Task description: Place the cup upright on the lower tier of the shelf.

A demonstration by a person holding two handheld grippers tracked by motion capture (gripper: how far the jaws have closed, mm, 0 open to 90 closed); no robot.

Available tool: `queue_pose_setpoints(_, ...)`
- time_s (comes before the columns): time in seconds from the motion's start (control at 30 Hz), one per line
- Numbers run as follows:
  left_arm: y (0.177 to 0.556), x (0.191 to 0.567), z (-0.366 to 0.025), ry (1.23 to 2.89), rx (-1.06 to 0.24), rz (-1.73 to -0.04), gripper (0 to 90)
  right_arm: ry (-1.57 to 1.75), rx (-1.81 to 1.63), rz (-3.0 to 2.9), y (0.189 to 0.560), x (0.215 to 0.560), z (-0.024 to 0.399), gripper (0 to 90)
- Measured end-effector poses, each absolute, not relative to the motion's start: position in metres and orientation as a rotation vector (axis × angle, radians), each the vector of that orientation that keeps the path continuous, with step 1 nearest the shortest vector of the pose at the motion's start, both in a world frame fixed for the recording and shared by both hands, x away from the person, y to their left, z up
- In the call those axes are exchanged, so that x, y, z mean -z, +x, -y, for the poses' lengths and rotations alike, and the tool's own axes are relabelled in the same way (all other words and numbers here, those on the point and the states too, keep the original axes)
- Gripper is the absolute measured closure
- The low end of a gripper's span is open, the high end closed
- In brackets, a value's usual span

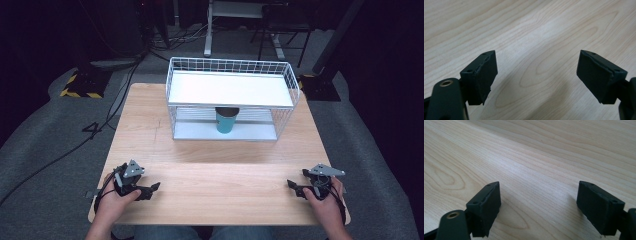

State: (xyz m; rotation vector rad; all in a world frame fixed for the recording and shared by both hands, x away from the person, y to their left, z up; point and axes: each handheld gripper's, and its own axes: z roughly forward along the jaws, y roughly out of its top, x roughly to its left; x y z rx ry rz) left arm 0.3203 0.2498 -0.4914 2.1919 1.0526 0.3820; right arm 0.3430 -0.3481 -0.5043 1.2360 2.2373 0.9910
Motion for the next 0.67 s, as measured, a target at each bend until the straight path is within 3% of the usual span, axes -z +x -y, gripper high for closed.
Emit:
queue_pose_setpoints(0.33, 0.324, 0.502, -0.253, 2.201, -0.387, -1.066, 14.5, 1.236, -0.991, -2.237, 0.343, 0.504, 0.348, 19.8)
queue_pose_setpoints(0.5, 0.328, 0.505, -0.252, 2.180, -0.406, -1.148, 0.0, 1.236, -0.991, -2.238, 0.343, 0.504, 0.348, 19.8)
queue_pose_setpoints(0.67, 0.328, 0.505, -0.252, 2.180, -0.405, -1.149, 0.0, 1.236, -0.988, -2.241, 0.343, 0.504, 0.348, 19.7)
